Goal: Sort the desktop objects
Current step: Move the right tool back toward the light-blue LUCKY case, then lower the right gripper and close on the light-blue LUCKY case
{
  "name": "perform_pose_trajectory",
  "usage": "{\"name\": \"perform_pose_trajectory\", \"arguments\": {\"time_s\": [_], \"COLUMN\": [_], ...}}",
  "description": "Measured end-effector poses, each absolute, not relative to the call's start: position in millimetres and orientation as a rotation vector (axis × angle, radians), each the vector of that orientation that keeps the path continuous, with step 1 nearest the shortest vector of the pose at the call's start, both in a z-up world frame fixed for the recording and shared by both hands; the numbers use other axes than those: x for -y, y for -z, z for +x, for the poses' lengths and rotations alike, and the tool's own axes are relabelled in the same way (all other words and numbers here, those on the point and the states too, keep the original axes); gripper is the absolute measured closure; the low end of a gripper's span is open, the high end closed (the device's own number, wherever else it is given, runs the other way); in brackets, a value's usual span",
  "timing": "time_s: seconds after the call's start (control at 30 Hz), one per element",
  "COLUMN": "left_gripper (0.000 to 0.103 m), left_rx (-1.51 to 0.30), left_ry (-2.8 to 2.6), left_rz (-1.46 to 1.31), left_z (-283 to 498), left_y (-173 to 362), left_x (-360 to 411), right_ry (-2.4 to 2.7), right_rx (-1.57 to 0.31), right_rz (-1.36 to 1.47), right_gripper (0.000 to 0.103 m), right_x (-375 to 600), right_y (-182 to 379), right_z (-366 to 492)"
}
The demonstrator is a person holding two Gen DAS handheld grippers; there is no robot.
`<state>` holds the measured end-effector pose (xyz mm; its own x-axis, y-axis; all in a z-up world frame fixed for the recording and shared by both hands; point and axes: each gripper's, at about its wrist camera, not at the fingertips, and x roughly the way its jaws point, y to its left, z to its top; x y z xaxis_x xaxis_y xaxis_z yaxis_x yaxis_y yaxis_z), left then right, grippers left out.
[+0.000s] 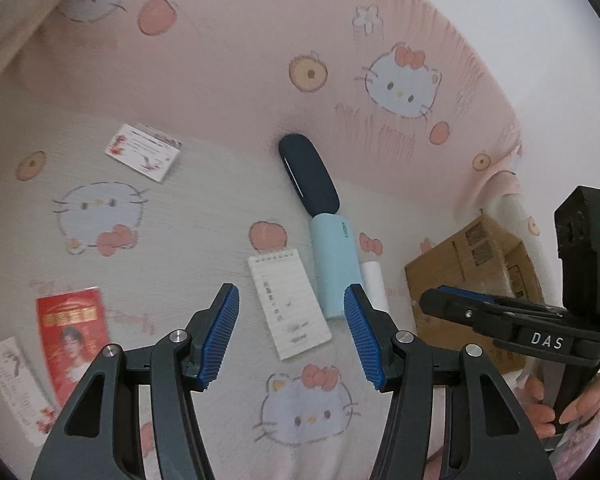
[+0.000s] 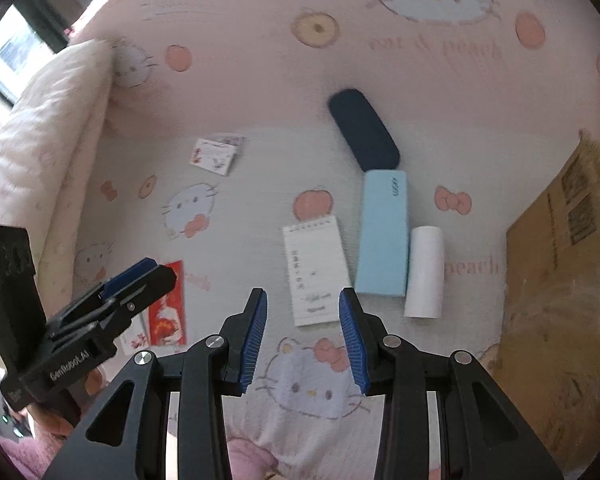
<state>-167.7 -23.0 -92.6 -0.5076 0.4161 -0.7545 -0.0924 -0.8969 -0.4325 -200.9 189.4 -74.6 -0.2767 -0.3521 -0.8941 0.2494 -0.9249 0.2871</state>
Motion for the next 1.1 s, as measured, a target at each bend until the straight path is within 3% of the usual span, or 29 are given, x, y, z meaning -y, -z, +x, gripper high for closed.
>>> {"name": "perform_pose_trajectory", "arguments": {"time_s": [0.23,0.97,1.03,1.1], "left_gripper": [0.044,0.044,0.048,0.069], "left_rx": [0.509,0.666,0.691,0.687], "left_ry": [-2.402,-2.277,-2.283,-2.294], "left_rz": [-1.429,-1.494,-1.488,-1.485], "left_z": [-203,-251,-251,-251], "left_y": [134,209,212,214], "left_x": [-2,-37,-40,-45], "right_ry": [2.225,2.243,2.258,2.273], "right_rx": [0.227,0.535,0.548,0.567], "right_rz": [1.703,1.706,1.695,1.69], "right_gripper": [0.069,0.069,0.074,0.084], "right_x": [-209,-242,-244,-247], "right_y": [126,202,205,208], "right_z": [-239,-287,-289,-291]}}
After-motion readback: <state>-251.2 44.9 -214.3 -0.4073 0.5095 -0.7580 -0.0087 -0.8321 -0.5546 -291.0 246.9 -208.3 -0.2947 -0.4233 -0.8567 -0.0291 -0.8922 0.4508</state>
